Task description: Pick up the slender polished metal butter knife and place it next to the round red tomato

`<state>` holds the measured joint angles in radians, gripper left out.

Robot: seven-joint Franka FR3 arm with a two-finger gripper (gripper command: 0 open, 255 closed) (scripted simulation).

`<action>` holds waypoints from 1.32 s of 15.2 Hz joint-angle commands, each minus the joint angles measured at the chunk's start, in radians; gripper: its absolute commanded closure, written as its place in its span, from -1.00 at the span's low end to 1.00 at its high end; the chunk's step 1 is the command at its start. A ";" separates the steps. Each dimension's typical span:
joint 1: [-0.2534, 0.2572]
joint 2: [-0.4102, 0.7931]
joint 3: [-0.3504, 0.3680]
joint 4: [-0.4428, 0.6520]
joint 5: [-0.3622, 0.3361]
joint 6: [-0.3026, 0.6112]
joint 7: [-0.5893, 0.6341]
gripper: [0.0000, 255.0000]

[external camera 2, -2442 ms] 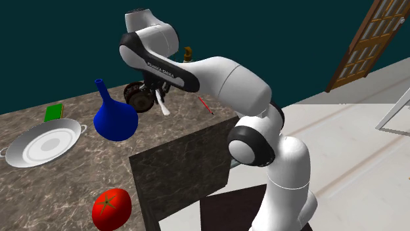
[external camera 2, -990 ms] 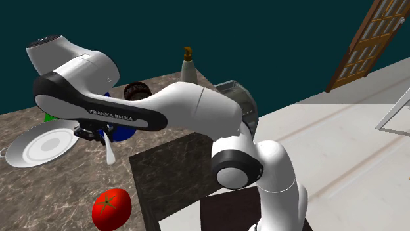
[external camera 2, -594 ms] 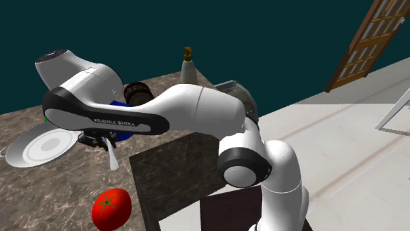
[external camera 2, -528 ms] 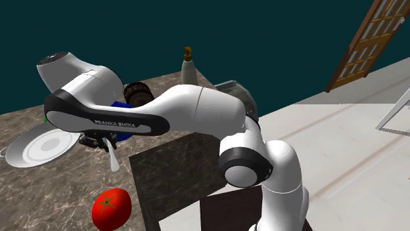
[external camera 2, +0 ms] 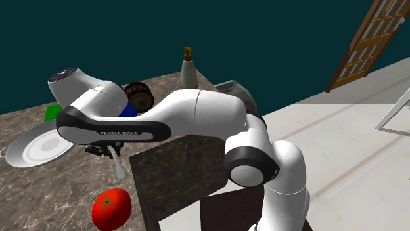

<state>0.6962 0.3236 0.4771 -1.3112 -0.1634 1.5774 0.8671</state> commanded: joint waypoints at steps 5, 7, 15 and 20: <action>-0.014 -0.014 -0.002 -0.100 0.006 0.088 -0.001 1.00; -0.017 -0.017 -0.003 -0.132 0.007 0.116 0.000 1.00; -0.024 -0.019 -0.005 -0.202 0.006 0.184 0.003 1.00; -0.024 -0.019 -0.004 -0.202 0.006 0.184 0.003 1.00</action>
<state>0.6733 0.3022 0.4739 -1.5105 -0.1568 1.7629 0.8703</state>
